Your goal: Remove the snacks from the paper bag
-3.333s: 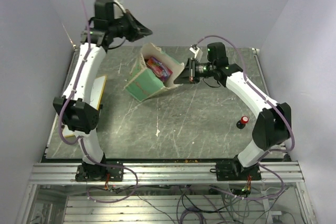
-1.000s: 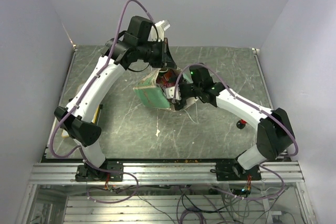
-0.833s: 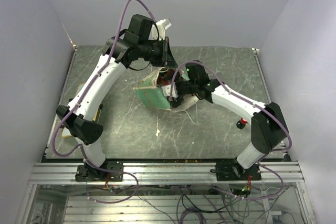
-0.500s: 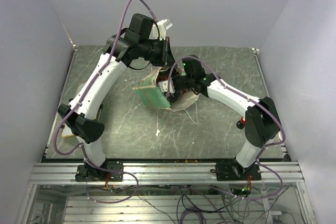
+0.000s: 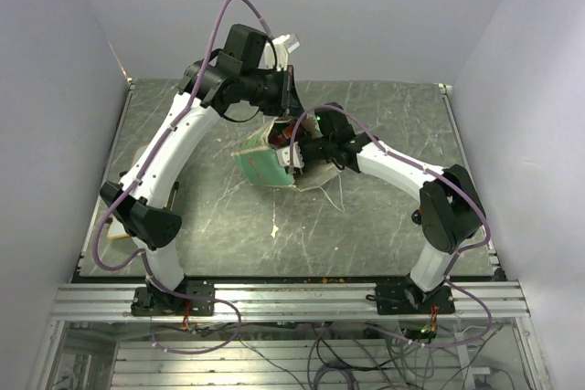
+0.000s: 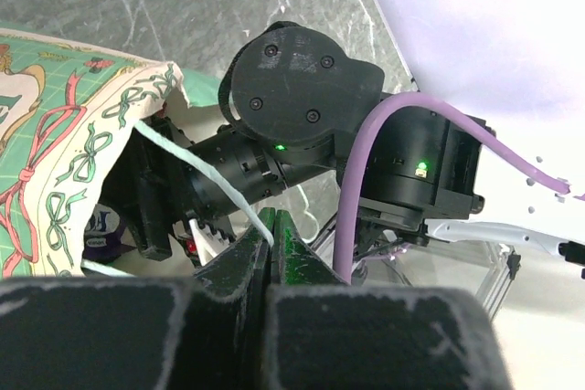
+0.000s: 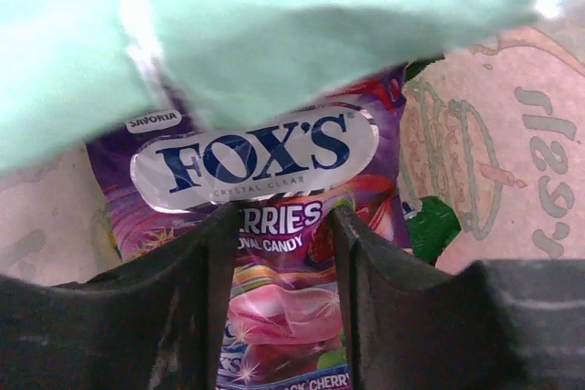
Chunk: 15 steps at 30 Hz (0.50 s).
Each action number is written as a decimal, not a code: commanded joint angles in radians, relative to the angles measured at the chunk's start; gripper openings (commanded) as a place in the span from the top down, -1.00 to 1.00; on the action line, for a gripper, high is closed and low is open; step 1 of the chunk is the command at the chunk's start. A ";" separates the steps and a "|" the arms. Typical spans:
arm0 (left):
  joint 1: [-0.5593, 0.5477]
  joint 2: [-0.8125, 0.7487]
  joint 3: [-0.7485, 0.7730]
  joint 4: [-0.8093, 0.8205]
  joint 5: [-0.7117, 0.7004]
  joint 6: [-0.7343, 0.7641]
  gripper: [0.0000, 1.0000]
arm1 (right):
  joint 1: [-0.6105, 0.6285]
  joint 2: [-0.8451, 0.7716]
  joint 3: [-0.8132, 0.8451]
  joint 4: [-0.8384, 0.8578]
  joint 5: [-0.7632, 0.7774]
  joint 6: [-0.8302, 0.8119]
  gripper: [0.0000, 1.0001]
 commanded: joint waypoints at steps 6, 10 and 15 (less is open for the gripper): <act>0.043 -0.104 -0.086 0.060 -0.061 -0.037 0.86 | -0.002 -0.068 -0.103 0.063 0.040 0.046 0.84; 0.060 -0.138 -0.143 0.109 -0.062 -0.065 0.86 | -0.002 -0.111 -0.147 0.103 0.046 0.080 1.00; 0.060 -0.152 -0.175 0.131 -0.044 -0.079 0.86 | -0.001 -0.161 -0.178 0.133 0.061 0.109 1.00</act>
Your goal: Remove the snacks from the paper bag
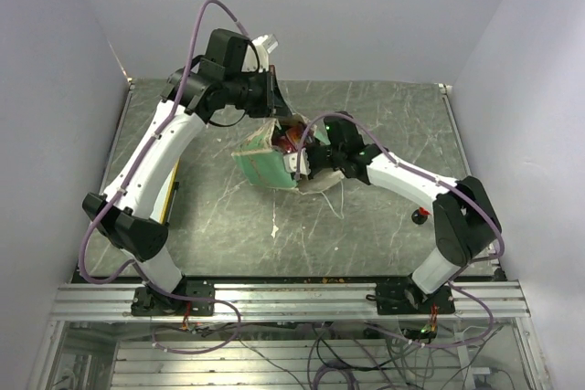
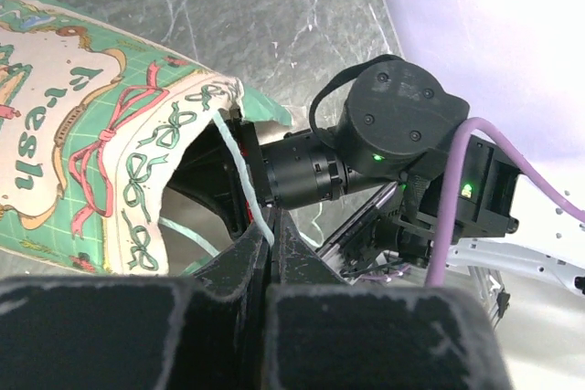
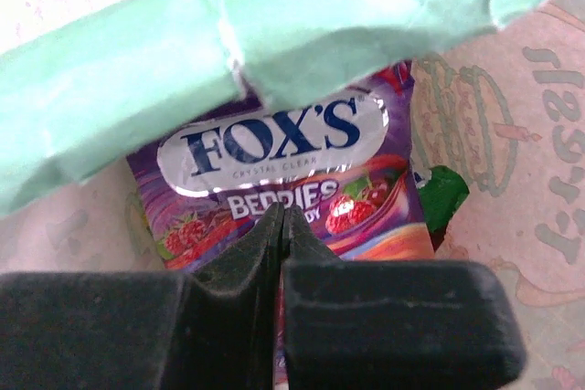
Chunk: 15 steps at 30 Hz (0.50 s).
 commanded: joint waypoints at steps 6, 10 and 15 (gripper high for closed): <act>-0.002 -0.027 -0.042 0.121 0.157 -0.020 0.86 | -0.004 -0.086 -0.059 0.038 0.051 0.021 1.00; -0.023 -0.021 -0.060 0.131 0.211 -0.017 0.86 | -0.006 -0.117 -0.092 0.055 0.043 0.031 1.00; -0.081 -0.019 -0.079 0.143 0.233 -0.018 0.86 | -0.009 -0.143 -0.146 0.112 0.055 0.023 0.21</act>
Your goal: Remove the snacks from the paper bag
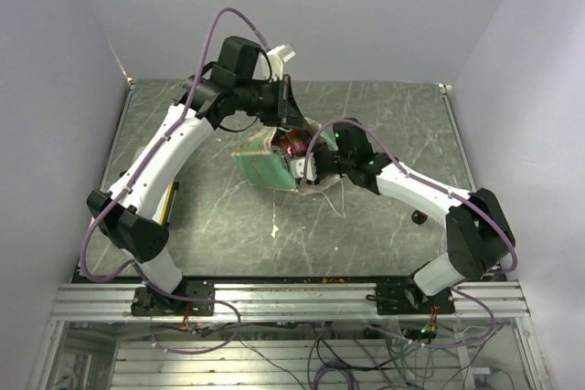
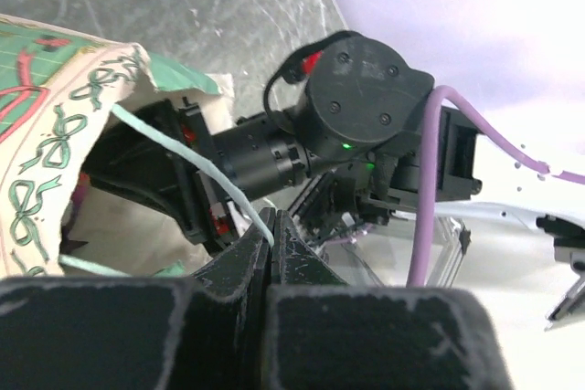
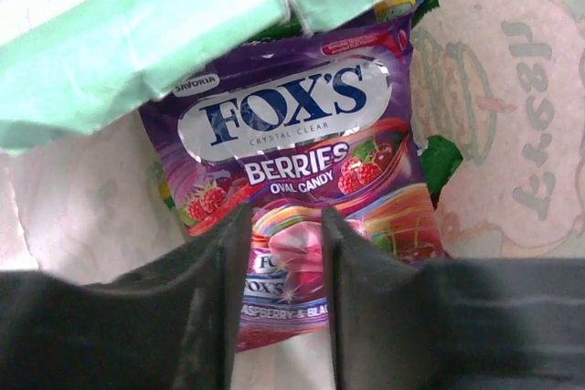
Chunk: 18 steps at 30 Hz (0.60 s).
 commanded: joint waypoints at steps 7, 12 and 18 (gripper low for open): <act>-0.084 -0.008 -0.006 0.038 0.083 0.007 0.86 | 0.001 0.006 -0.010 0.017 0.037 -0.088 -1.00; -0.091 0.028 0.056 -0.020 0.076 0.040 0.86 | 0.006 0.054 0.033 0.048 0.055 -0.097 -0.99; -0.091 0.070 0.144 -0.099 0.063 0.087 0.86 | 0.004 0.096 0.026 0.069 0.080 -0.111 -0.99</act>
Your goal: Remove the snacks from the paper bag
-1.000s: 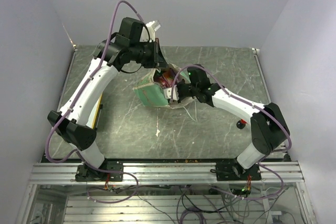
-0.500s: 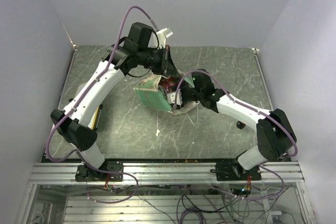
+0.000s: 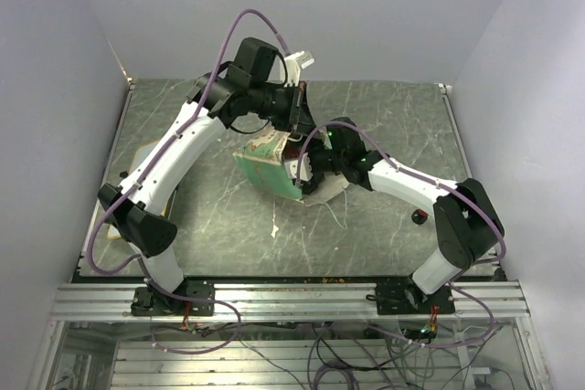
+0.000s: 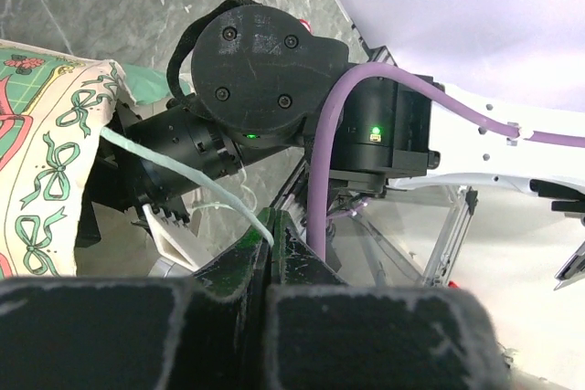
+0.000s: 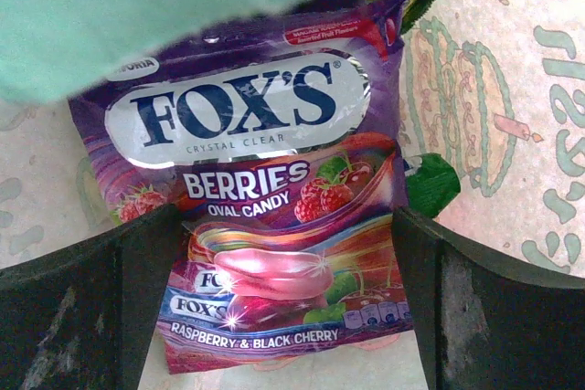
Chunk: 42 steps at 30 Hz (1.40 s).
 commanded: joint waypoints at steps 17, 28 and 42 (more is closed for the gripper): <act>0.021 -0.031 0.042 -0.045 -0.066 0.051 0.86 | -0.013 0.077 0.057 -0.022 -0.014 -0.014 0.06; 0.064 -0.103 -0.054 0.045 -0.124 -0.020 0.86 | -0.012 0.005 0.023 -0.027 -0.038 0.060 1.00; 0.072 -0.125 -0.086 0.104 -0.190 -0.053 0.86 | -0.008 -0.210 -0.082 0.117 -0.018 0.348 1.00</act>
